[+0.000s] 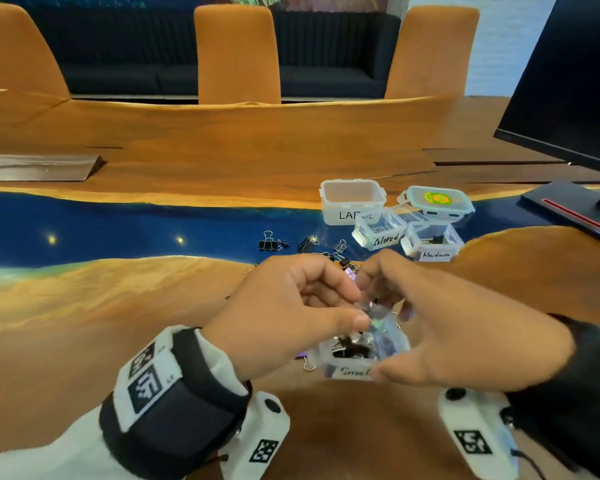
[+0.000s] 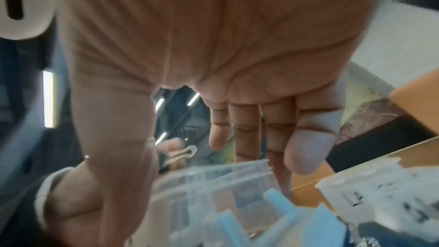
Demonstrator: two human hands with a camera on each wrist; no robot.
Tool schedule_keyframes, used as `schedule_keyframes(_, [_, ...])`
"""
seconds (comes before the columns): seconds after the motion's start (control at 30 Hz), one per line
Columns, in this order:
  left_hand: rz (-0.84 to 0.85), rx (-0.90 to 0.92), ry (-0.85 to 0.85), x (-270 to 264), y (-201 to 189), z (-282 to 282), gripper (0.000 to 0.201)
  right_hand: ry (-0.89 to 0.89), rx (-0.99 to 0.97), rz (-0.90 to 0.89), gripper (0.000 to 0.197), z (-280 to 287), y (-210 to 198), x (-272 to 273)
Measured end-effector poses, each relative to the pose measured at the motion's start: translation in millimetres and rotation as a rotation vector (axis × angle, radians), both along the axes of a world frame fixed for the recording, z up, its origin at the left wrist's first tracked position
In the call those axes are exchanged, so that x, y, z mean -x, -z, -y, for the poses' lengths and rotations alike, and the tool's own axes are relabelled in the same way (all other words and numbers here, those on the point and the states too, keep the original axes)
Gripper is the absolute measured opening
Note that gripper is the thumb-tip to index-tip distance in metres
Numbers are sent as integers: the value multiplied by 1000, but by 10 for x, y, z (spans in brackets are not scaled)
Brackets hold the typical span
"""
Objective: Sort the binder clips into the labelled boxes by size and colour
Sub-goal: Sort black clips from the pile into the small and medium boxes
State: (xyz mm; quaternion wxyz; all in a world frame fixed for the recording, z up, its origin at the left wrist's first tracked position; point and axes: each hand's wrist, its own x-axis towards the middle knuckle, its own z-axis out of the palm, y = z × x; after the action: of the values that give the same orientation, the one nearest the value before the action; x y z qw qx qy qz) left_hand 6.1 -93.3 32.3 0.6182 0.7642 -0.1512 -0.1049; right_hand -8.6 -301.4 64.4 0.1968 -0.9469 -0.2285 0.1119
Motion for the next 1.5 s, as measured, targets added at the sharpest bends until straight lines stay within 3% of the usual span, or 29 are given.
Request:
schedule_keyframes(0.13, [72, -49, -61, 45, 45, -70, 22, 5, -52, -6, 77, 74, 81, -29])
schedule_keyframes(0.4, [-59, 37, -219, -24, 172, -616, 25, 281, 86, 24, 76, 929, 109, -491])
schedule_keyframes(0.6, [-133, 79, -184, -47, 299, -747, 22, 409, 271, -78, 78, 1196, 411, -794])
schedule_keyframes(0.77, [-173, 141, -165, -56, 359, -805, 37, 437, 276, -40, 77, 1189, 440, -796])
schedule_keyframes(0.87, [-215, 179, -139, -69, 406, -805, 34, 379, 143, 81, 49, 927, 307, -643])
schedule_keyframes(0.97, [-246, 208, -112, -77, 426, -762, 33, 263, 6, 17, 19, 525, 283, -495])
schedule_keyframes(1.1, [-249, 205, -71, -70, 420, -735, 35, 135, 192, -99, 15, 242, 490, -495])
schedule_keyframes(1.27, [-257, 185, -45, -71, 415, -724, 35, 50, 196, -105, 12, 211, 437, -470])
schedule_keyframes(1.33, [-267, 186, -26, -77, 409, -698, 35, 37, 127, -67, 11, 170, 267, -406])
schedule_keyframes(1.5, [-115, 102, 153, -70, 339, -555, 50, -45, -369, -191, 8, -52, 42, -303])
